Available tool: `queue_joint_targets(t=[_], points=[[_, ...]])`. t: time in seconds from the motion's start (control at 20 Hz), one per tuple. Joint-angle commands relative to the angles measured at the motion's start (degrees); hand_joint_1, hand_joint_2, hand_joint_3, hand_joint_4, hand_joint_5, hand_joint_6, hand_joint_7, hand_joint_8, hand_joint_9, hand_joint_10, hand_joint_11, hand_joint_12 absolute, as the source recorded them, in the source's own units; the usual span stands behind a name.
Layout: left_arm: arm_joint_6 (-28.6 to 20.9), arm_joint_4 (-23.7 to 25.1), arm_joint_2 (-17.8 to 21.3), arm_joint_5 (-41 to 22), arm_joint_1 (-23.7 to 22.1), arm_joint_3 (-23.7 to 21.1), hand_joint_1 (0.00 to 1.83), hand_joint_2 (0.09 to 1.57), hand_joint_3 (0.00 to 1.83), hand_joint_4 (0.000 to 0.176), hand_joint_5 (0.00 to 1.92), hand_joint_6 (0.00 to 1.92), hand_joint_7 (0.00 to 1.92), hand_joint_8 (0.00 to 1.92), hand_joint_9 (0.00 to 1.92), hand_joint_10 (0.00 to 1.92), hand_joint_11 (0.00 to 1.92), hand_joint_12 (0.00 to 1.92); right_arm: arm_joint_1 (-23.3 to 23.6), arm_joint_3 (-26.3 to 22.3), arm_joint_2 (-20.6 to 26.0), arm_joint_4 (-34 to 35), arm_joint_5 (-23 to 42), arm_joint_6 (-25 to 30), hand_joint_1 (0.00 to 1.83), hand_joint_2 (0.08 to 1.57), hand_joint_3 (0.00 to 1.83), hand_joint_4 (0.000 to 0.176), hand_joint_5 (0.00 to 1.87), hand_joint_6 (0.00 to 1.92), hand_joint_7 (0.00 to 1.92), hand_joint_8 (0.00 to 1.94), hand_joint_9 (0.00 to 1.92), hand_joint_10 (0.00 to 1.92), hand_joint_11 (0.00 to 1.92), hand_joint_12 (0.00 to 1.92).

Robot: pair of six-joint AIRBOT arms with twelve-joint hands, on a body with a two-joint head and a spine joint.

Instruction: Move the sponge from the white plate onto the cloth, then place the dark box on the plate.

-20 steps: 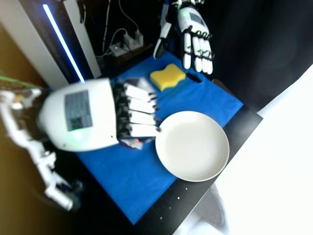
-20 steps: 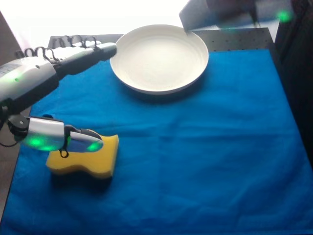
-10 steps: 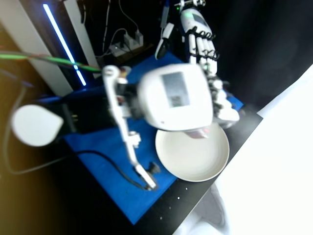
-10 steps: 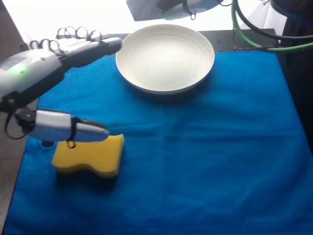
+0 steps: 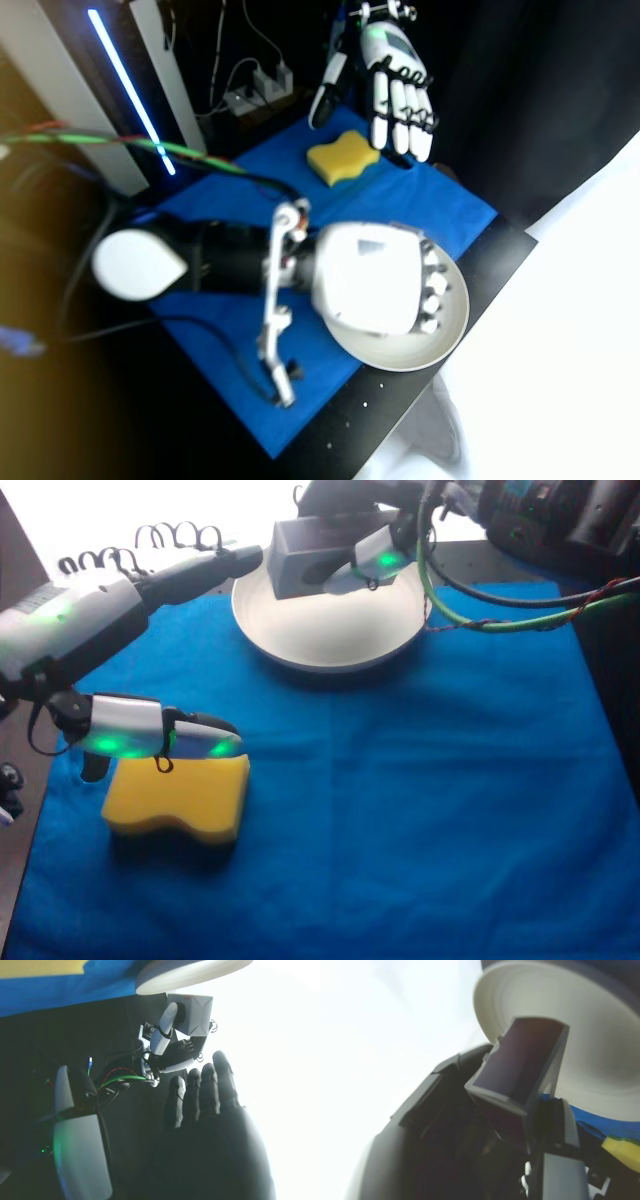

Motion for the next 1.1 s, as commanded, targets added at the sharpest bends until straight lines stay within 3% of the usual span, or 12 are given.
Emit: queue_joint_targets(t=[0.0,0.1,0.15,0.2,0.25,0.3,0.4,0.45,0.55,0.75,0.85,1.05], points=[[-0.25,-0.4,-0.24,-7.35,-0.76,0.08,0.91,0.87,0.0,0.049,0.18,0.0,0.1,0.0,0.05,0.0,0.0,0.27,0.01,0.38,-0.14,2.02,4.1,0.19,1.24,1.18,0.0,0.0,0.96,0.81,0.8,1.52,0.97,1.28,0.94,1.51],[-0.28,-0.35,-0.44,-7.42,-0.94,0.12,0.9,0.86,0.0,0.029,0.2,0.0,0.13,0.0,0.08,0.01,0.0,0.42,-0.57,0.35,-0.34,2.01,3.65,0.19,1.22,1.21,0.0,0.0,0.9,0.89,0.74,1.61,0.82,1.48,0.29,1.78],[-0.33,-0.35,-0.49,-7.44,-0.95,0.12,0.9,0.86,0.0,0.03,0.2,0.0,0.14,0.0,0.09,0.01,0.0,0.46,-0.79,0.32,-0.45,2.0,3.48,0.2,1.22,1.22,0.0,0.0,0.87,0.95,0.74,1.62,0.76,1.54,0.1,1.71],[-0.49,-0.35,-0.55,-7.47,-0.95,0.15,0.89,0.87,0.0,0.036,0.21,0.0,0.14,0.0,0.1,0.01,0.0,0.49,-1.04,0.32,-0.55,1.99,3.38,0.2,1.16,1.26,0.0,0.0,0.68,1.28,0.76,1.5,0.7,1.41,0.42,1.71],[-0.73,-0.35,-0.63,-7.53,-0.96,0.19,0.88,0.87,0.0,0.042,0.21,0.0,0.14,0.0,0.1,0.0,0.0,0.5,-1.3,0.22,-0.59,1.98,3.35,0.2,1.07,1.16,0.0,0.0,0.49,0.63,0.54,0.95,0.61,1.3,0.54,1.6],[-0.82,-0.35,-0.68,-7.59,-0.96,0.2,0.89,0.88,0.0,0.045,0.2,0.0,0.13,0.0,0.09,0.0,0.0,0.5,-1.46,0.07,-0.57,1.98,3.35,0.2,0.96,1.1,0.0,0.052,0.38,0.21,0.45,0.43,0.46,1.01,0.5,1.44],[-1.0,-0.35,-0.73,-7.75,-0.95,0.21,0.88,0.88,0.01,0.044,0.2,0.0,0.13,0.0,0.09,0.0,0.0,0.5,-1.59,-0.31,-0.39,1.98,3.36,0.21,0.89,1.02,0.0,0.053,0.29,0.01,0.43,0.09,0.41,0.76,0.34,1.36],[-1.04,-0.35,-0.74,-7.79,-0.94,0.2,0.88,0.88,0.0,0.055,0.19,0.0,0.12,0.0,0.08,0.0,0.0,0.48,-1.63,-0.36,-0.32,1.98,3.36,0.21,0.87,1.02,0.0,0.069,0.26,0.0,0.42,0.05,0.37,0.72,0.28,1.29],[-1.18,-0.36,-0.81,-7.79,-0.92,0.2,0.87,0.88,0.0,0.047,0.19,0.0,0.12,0.0,0.08,0.0,0.0,0.47,-1.87,-0.57,-0.03,1.98,3.39,0.21,0.85,0.99,0.0,0.082,0.23,0.0,0.45,0.02,0.32,0.78,0.25,1.26],[-1.51,-0.54,-0.81,-7.89,-0.51,0.15,0.89,0.88,0.0,0.037,0.17,0.0,0.12,0.0,0.08,0.0,0.0,0.4,-2.71,-0.68,1.2,1.97,5.56,1.8,0.81,0.93,0.0,0.117,0.14,0.0,0.3,0.0,0.35,0.08,0.01,0.98],[-1.88,-0.67,-0.79,-8.26,-0.35,0.04,0.87,0.88,0.0,0.053,0.16,0.0,0.12,0.0,0.06,0.0,0.0,0.37,-3.82,-0.37,2.46,2.15,10.65,6.17,0.68,0.88,0.0,0.171,0.05,0.0,0.15,0.0,0.18,0.0,0.0,0.65],[-1.92,-2.46,0.06,-10.67,1.15,-0.43,0.84,0.91,0.0,0.064,0.11,0.0,0.08,0.0,0.03,0.0,0.0,0.2,-6.46,-2.73,7.33,9.86,22.33,7.5,0.7,0.84,0.0,0.176,0.02,0.0,0.04,0.0,0.07,0.01,0.0,0.19]])
